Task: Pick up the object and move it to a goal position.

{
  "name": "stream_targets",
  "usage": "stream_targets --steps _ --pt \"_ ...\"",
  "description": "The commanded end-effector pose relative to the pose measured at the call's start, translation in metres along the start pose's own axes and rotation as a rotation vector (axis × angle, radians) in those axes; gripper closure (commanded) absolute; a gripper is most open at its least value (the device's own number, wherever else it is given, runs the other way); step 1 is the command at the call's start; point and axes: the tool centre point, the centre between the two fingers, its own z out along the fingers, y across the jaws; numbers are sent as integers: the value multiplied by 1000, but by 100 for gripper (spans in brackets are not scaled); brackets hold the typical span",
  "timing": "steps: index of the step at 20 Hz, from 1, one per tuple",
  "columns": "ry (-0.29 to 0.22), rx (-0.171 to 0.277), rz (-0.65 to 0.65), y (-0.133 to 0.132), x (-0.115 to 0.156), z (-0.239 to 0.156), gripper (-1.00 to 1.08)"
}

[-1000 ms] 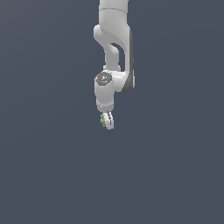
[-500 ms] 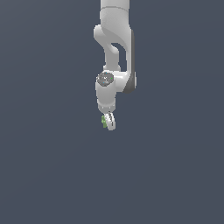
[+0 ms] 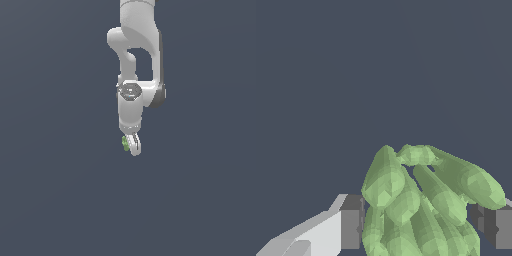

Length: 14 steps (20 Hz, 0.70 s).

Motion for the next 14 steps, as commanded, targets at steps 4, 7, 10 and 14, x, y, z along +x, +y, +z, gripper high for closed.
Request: stream_targets --steps 4,7,10,14 --pt "0 0 0 -40 -16 -21 108" --pt "1 0 0 -61 -24 -31 108" --pt "1 0 0 -80 -31 -40 108" --pt "0 -1 0 -104 -40 -52 108"
